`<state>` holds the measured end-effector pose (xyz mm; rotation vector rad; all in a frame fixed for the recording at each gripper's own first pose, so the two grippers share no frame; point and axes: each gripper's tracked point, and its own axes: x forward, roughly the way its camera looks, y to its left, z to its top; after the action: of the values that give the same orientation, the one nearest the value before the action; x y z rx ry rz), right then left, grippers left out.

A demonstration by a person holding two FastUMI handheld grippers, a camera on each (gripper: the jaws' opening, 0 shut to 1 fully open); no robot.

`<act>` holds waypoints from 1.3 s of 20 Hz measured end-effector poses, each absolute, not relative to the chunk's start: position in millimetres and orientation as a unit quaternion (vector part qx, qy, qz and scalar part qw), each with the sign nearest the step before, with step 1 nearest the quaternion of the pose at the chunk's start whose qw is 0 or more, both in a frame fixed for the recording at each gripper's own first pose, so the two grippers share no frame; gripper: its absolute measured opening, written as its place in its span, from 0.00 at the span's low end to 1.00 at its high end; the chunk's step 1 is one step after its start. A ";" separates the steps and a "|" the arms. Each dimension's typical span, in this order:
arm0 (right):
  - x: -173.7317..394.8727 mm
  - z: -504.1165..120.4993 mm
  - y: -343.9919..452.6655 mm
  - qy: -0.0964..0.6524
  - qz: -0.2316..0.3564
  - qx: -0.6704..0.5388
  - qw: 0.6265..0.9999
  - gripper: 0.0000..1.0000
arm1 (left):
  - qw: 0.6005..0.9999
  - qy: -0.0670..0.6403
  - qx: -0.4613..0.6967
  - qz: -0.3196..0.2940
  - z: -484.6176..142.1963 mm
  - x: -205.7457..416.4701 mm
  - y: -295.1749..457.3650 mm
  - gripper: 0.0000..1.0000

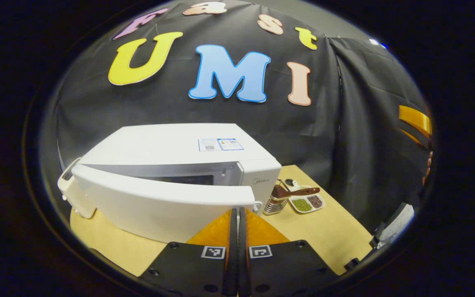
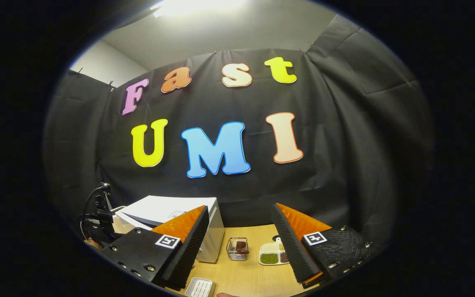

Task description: Open the microwave oven with the left hand, put the food in, and close the microwave oven.

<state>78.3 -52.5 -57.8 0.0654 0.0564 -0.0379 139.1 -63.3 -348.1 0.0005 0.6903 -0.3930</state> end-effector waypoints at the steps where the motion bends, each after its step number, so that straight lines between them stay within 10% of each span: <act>1: 79.0 -57.3 -54.0 0.029 -0.020 0.036 0.999 0.93 | 0.922 0.336 0.001 -0.190 -349.7 142.7 -65.0 0.07; 26: 65.5 -56.9 -66.2 0.025 -0.019 0.036 0.999 0.93 | 0.930 0.334 -0.030 -0.152 -357.9 187.2 -75.6 0.07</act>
<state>65.5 -66.2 -56.9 0.0716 0.0507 -0.0374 187.2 -75.6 -357.9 -0.0618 0.6832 -0.3105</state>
